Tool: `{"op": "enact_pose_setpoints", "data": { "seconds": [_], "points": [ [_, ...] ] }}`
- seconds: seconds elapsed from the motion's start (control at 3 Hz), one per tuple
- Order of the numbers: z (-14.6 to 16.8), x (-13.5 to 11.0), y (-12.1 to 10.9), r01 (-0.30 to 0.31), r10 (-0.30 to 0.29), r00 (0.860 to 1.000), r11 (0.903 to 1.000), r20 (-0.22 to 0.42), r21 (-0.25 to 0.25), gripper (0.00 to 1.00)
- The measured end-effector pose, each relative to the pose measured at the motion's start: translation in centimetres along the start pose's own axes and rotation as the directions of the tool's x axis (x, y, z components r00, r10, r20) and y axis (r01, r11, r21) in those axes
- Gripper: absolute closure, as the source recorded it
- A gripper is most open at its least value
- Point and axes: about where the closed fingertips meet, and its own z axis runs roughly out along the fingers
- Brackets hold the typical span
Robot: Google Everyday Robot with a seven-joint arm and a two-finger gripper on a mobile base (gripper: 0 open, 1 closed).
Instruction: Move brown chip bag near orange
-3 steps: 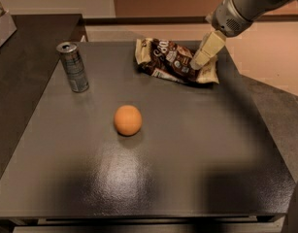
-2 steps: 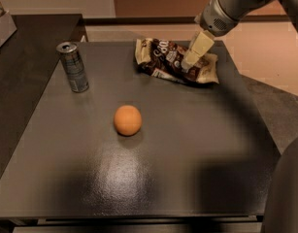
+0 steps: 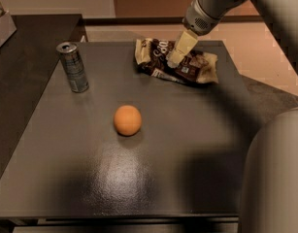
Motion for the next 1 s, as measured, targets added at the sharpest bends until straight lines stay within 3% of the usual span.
{"op": "enact_pose_setpoints", "data": {
  "seconds": [1.0],
  "points": [
    [4.5, -1.1, -0.2, -0.064, 0.061, 0.994, 0.9977, -0.087, -0.024, 0.0]
  ]
}}
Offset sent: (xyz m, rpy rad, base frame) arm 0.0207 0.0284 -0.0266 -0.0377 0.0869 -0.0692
